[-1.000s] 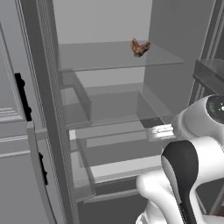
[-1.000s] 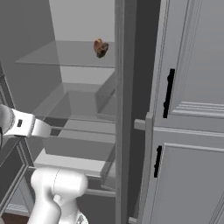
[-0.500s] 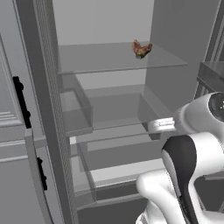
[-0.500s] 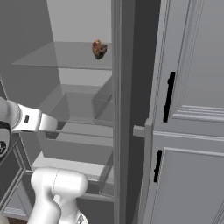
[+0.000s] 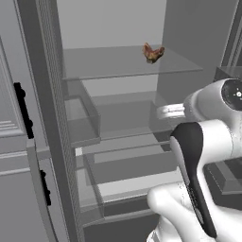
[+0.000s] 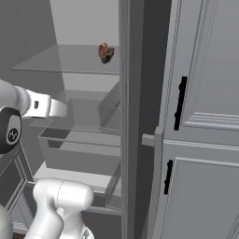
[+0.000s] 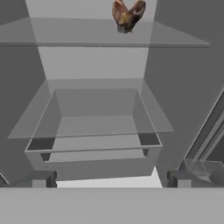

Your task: Place one squash and one steak in each tupperware on the nearby counter, to pack two identical lunches.

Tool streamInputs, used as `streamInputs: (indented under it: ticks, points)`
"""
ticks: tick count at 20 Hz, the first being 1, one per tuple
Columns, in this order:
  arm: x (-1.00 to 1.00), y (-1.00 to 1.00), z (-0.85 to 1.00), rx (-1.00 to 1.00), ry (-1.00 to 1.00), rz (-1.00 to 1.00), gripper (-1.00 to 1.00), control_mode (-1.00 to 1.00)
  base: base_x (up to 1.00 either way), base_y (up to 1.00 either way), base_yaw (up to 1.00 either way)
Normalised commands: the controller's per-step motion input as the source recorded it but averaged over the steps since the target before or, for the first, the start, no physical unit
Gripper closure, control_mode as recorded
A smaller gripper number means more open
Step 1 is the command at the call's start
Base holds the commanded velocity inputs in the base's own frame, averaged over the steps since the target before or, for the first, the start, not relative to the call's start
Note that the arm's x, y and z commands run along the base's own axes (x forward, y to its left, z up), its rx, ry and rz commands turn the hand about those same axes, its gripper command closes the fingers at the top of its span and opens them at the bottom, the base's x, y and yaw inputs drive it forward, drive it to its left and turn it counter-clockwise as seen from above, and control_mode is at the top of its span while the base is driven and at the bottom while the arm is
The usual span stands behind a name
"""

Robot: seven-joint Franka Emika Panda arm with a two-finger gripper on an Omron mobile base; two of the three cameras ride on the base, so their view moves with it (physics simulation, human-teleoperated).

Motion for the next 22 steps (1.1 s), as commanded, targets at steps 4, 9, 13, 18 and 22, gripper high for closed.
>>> streamInputs:
  ticks: [4, 9, 13, 18, 22]
  points:
    - [0.38, -0.03, 0.49, 0.00, 0.00, 0.00, -1.00, -1.00, 0.00, 0.00, 0.00]
    - [0.31, -0.07, 0.60, 0.08, 0.00, -0.01, -1.00, -1.00, 0.00, 0.00, 0.00]
    - [0.28, -0.16, 0.11, 0.11, 0.01, -0.04, -1.00, -1.00, 0.00, 0.00, 0.00]
    - [0.38, -0.31, 0.00, 0.02, -0.05, -0.13, -1.00, -1.00, 0.00, 0.00, 0.00]
    - [0.54, -0.30, 0.09, 0.00, -0.15, -0.11, -1.00, -1.00, 0.00, 0.00, 0.00]
